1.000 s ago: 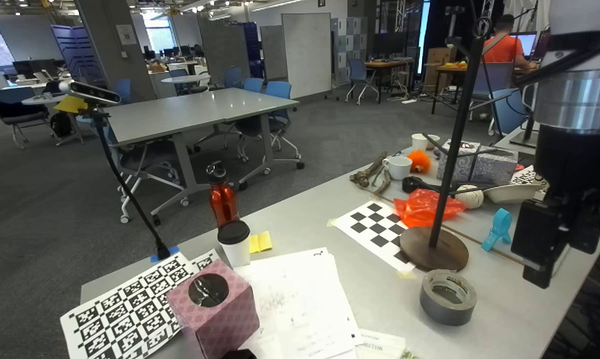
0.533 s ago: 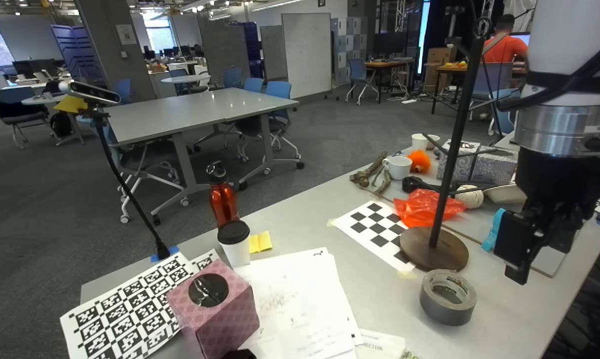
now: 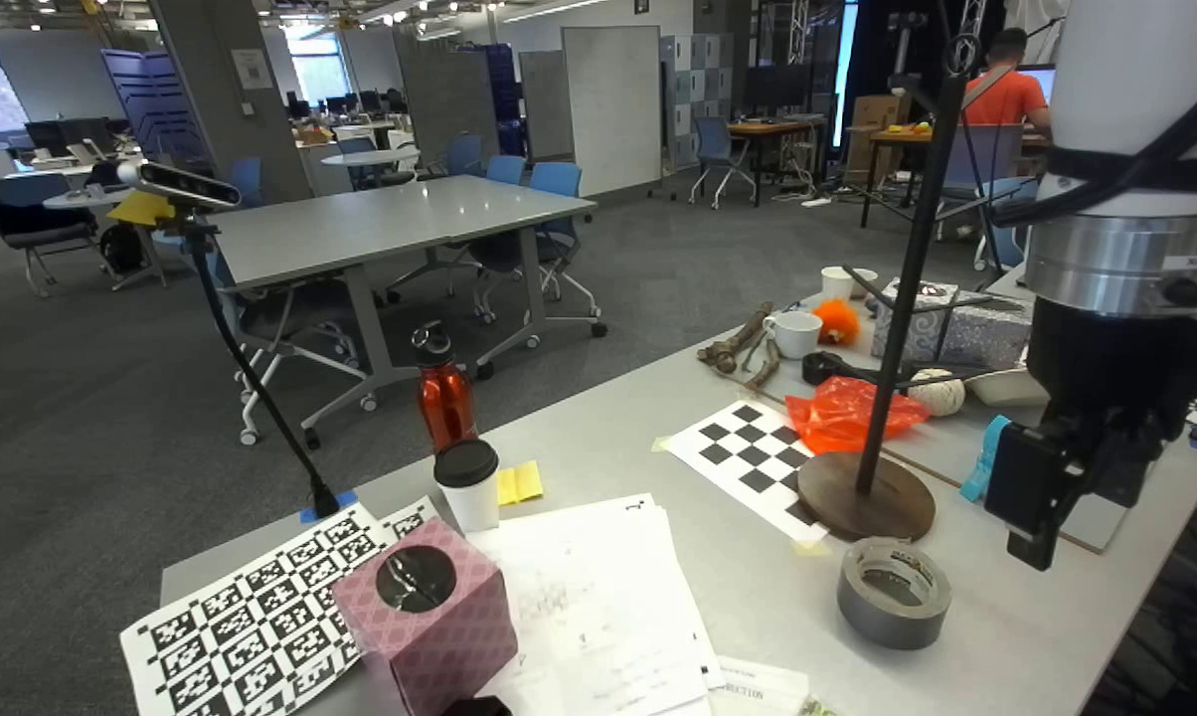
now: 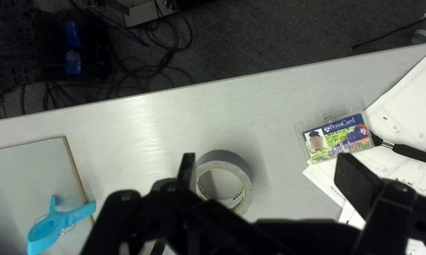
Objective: Hang the silver tape on the wooden rack
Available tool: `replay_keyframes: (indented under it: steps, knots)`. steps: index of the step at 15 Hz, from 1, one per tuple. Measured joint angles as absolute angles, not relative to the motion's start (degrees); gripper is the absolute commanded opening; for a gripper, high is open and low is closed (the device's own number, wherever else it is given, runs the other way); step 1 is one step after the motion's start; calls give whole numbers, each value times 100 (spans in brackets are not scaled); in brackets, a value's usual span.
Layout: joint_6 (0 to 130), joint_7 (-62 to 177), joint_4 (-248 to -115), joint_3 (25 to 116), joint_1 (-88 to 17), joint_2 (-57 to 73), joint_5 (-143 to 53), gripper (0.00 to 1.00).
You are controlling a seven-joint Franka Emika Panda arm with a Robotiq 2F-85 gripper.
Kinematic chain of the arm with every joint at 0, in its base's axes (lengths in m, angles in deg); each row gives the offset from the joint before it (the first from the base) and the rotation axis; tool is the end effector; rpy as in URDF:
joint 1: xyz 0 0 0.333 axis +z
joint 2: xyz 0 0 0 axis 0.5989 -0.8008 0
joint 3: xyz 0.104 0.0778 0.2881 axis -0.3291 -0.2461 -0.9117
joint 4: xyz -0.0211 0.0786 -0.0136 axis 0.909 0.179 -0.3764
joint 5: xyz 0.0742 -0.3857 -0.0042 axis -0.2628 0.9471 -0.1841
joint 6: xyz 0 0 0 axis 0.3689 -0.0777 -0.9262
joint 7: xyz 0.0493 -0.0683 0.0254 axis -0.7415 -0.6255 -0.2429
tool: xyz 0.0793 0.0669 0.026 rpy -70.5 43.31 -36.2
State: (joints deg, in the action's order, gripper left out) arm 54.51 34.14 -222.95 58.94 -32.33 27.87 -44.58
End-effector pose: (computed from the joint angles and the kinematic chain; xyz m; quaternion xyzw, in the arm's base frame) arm 0.4729 0.0972 0.3499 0.9901 -0.1241 -0.0459 0.0458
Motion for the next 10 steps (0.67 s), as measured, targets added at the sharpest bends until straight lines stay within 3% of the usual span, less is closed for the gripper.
replay_keyframes:
  steps: [10]
  knots:
    - [6704,3398,-22159,6115,-3231,1597,-3940,100]
